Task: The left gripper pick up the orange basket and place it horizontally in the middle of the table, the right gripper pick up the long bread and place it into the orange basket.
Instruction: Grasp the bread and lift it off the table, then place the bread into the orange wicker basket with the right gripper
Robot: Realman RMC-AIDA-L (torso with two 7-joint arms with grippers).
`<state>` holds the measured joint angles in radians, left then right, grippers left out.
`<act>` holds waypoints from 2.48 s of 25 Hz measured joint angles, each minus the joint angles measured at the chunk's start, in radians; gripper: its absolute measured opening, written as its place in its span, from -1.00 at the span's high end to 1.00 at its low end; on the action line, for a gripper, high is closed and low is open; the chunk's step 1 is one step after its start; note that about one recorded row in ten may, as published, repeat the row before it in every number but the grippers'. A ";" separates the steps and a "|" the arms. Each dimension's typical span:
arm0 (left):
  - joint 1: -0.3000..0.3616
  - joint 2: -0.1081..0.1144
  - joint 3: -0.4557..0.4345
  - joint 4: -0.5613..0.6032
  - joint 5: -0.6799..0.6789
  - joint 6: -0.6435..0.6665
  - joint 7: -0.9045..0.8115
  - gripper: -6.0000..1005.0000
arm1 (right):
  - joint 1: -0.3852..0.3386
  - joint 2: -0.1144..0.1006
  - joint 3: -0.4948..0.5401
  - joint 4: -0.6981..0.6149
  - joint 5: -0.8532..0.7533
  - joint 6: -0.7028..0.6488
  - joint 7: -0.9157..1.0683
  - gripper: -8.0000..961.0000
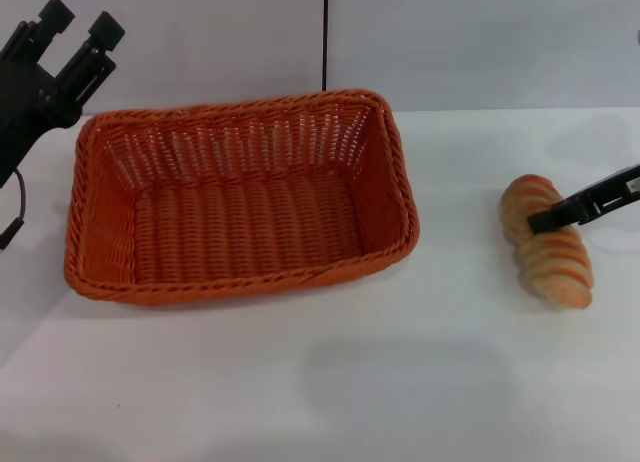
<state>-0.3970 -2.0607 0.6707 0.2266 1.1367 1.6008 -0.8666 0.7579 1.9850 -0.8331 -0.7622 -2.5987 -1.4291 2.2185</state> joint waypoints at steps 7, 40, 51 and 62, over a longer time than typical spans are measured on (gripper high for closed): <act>0.001 0.000 0.020 0.005 0.000 0.037 0.011 -0.52 | -0.046 0.000 0.000 -0.035 0.082 0.006 -0.003 0.39; 0.015 -0.003 0.020 -0.001 -0.003 0.074 0.011 -0.52 | -0.088 0.066 -0.069 -0.134 0.922 -0.145 -0.339 0.59; 0.019 -0.004 0.021 -0.005 0.000 0.074 0.008 -0.52 | 0.028 0.081 -0.145 0.060 0.914 -0.018 -0.410 0.53; 0.016 -0.003 0.021 -0.006 0.000 0.074 0.011 -0.52 | -0.003 0.079 -0.148 0.060 0.915 -0.043 -0.399 0.05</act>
<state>-0.3810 -2.0633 0.6919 0.2208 1.1367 1.6749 -0.8557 0.7554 2.0642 -0.9810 -0.7022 -1.6833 -1.4719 1.8200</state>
